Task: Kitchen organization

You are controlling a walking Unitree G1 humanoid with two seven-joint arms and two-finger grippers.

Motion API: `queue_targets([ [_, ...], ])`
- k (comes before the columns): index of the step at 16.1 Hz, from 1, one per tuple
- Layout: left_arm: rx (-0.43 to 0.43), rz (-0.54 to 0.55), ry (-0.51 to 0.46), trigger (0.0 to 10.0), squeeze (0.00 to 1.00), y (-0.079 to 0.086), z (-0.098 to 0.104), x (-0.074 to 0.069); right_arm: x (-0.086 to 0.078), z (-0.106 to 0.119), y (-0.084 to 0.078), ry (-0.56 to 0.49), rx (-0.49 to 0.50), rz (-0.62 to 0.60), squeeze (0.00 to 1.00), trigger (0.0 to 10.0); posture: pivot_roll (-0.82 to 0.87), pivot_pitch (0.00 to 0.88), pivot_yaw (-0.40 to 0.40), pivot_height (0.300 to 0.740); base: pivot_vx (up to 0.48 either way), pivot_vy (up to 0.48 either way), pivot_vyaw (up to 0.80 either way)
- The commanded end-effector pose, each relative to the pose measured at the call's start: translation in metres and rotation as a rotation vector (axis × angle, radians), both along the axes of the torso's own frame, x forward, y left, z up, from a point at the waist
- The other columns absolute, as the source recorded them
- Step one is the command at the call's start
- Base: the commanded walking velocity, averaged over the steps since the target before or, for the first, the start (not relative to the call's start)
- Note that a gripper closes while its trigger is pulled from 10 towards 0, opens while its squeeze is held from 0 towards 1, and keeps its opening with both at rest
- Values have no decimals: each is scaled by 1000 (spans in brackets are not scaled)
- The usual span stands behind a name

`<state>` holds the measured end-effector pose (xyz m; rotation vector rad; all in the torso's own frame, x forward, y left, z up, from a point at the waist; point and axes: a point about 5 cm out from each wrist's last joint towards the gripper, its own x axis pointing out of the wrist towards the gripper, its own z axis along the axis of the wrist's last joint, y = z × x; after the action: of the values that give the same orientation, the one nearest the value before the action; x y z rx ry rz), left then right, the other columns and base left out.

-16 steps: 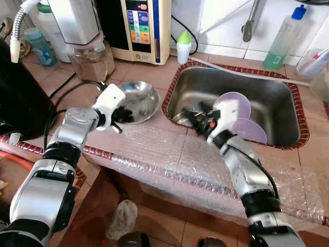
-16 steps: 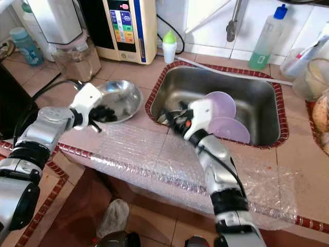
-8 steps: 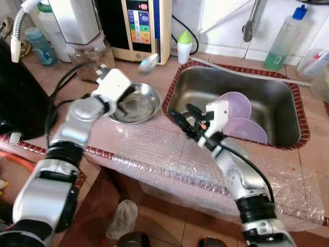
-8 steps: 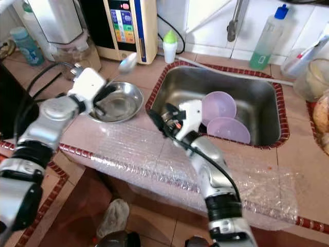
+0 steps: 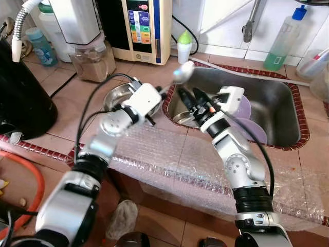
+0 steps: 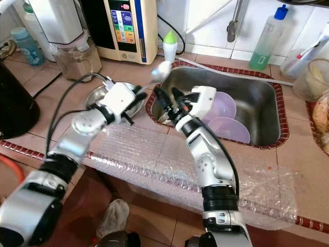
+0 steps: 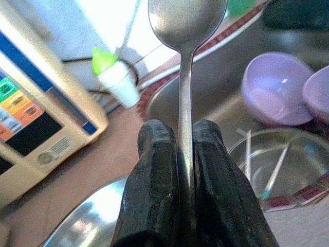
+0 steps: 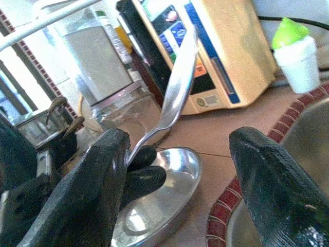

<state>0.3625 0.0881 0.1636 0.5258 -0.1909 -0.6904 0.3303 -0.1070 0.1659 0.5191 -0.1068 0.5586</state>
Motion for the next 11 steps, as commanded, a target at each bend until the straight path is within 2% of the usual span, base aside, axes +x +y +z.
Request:
queue_targets([
  [1,-3,-11,-32,0,0,-4,3,-3,3,3,1,9,14,-10,0,10000,-112,0,51,740,0,0,0],
  [3,-67,-24,-58,0,0,-14,4,-9,8,1,-2,41,43,-54,0,10000,-110,0,50,740,0,0,0],
  [5,-78,-28,-62,0,0,-16,4,-10,9,2,-2,39,49,-58,0,10000,-110,0,49,740,0,0,0],
  [6,-70,-42,-48,0,0,-20,-2,-14,12,5,-2,37,67,-73,0,0,-113,0,49,740,0,0,0],
  [10,-77,-43,-43,0,0,-24,-4,-16,18,11,-1,40,100,-88,0,0,-113,0,45,740,0,0,0],
  [11,-88,-21,-29,0,0,-22,-6,-15,18,16,4,22,101,-47,0,0,-112,0,43,740,0,0,0],
])
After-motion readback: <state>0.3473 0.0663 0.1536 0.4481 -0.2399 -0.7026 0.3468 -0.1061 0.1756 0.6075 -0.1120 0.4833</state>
